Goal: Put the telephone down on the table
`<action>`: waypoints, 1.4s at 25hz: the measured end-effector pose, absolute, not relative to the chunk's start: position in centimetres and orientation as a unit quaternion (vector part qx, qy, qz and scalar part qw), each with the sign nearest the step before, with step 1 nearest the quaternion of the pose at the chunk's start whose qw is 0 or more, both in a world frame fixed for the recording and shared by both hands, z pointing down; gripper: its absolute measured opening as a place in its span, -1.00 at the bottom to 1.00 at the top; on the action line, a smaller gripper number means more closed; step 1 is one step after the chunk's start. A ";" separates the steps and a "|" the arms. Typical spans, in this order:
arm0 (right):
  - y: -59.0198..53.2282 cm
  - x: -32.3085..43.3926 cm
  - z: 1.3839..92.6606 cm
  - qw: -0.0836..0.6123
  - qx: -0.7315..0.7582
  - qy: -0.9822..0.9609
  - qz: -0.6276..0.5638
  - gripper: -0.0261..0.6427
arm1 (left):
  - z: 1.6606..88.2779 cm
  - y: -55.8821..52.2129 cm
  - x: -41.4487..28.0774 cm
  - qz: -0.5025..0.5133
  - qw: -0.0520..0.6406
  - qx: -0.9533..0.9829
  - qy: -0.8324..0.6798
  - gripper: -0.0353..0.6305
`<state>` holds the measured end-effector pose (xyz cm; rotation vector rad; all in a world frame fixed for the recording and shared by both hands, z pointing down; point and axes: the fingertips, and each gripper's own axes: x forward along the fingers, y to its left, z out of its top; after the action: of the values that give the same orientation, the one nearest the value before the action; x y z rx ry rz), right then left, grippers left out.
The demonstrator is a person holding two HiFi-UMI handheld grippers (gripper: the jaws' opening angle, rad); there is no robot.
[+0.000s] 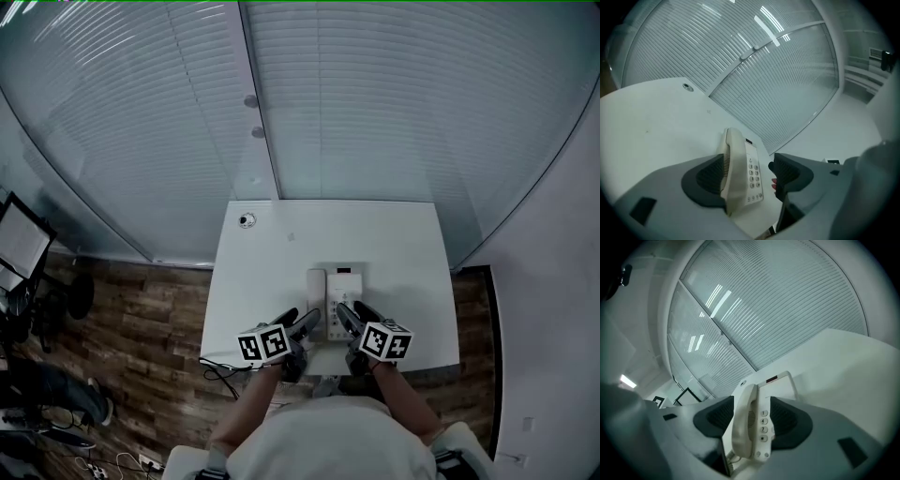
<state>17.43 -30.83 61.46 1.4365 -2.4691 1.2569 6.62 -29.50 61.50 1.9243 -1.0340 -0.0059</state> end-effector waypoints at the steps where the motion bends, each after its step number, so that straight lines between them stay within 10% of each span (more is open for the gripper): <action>1: -30.2 17.0 61.2 0.011 0.458 -0.793 0.401 -0.21 | 61.4 -28.9 6.0 0.002 0.454 0.779 -0.433 0.02; 4: -28.2 16.0 61.0 0.016 0.454 -0.797 0.398 -0.38 | 61.3 -27.3 4.3 0.012 0.432 0.772 -0.466 -0.65; 13: -22.0 14.2 60.8 0.025 0.466 -0.786 0.405 -0.76 | 59.9 -21.8 2.4 -0.001 0.425 0.776 -0.465 -0.72; 35: -7.5 10.5 59.9 0.032 0.444 -0.805 0.392 -0.83 | 59.8 -7.1 0.8 0.017 0.405 0.805 -0.434 -0.80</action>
<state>10.47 -7.52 59.90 1.3682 -2.4794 1.2058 0.81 -7.10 59.84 2.0316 -1.0942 0.0423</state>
